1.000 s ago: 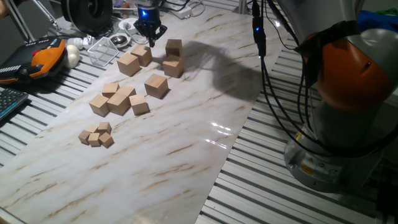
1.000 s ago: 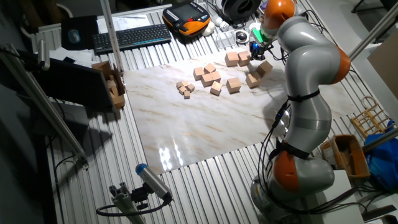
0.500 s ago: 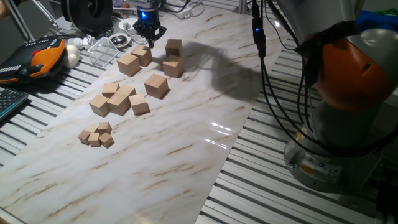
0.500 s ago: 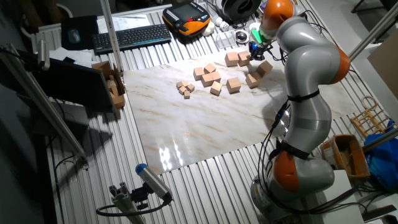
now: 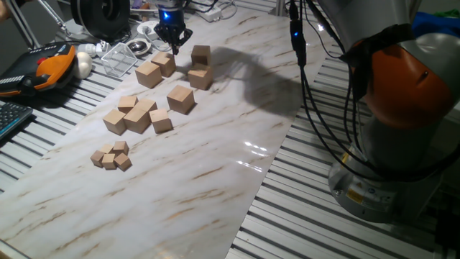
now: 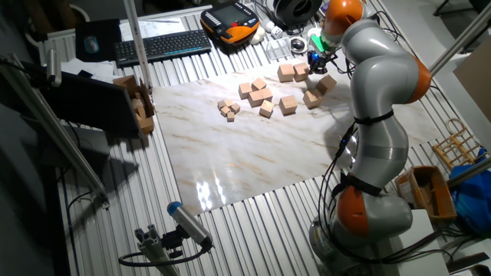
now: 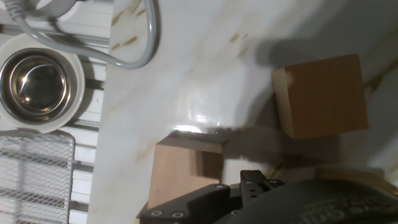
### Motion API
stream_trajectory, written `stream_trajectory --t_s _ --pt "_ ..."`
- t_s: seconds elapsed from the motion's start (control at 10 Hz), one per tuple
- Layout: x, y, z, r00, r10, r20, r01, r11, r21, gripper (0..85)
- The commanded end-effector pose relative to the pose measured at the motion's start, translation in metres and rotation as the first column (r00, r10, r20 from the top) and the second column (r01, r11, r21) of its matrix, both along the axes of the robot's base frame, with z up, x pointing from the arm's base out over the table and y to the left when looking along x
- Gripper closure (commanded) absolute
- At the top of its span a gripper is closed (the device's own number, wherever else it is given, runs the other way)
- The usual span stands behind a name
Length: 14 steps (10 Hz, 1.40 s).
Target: Stack the blocks into a pyramid shape
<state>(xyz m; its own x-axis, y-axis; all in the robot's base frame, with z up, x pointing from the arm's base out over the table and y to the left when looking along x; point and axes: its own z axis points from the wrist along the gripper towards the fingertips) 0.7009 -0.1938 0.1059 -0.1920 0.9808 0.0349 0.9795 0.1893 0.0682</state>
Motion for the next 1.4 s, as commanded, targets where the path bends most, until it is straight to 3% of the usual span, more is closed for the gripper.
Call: stream_trajectory --t_s 0.0,0.1,0.4,0.7,0.9,1.1,1.3 --pt "0.0038 -0.012 0.005 1.000 0.017 -0.019 -0.017 1.000 0.023 85.0" --pt "0.0039 -0.018 0.010 0.999 0.018 -0.034 -0.017 1.000 0.024 85.0" --pt "-0.0097 -0.018 0.022 0.998 0.046 -0.045 -0.047 0.998 -0.030 85.0" --pt "-0.0145 -0.010 0.019 0.998 0.039 -0.047 -0.039 0.999 -0.017 85.0" --pt "-0.0189 -0.004 0.017 0.999 0.029 -0.045 -0.031 0.998 -0.055 85.0" --pt "-0.0241 -0.003 0.019 0.998 -0.003 -0.061 0.000 0.998 -0.056 85.0" --pt "-0.0220 -0.007 0.017 0.998 0.003 -0.055 -0.007 0.997 -0.078 85.0"
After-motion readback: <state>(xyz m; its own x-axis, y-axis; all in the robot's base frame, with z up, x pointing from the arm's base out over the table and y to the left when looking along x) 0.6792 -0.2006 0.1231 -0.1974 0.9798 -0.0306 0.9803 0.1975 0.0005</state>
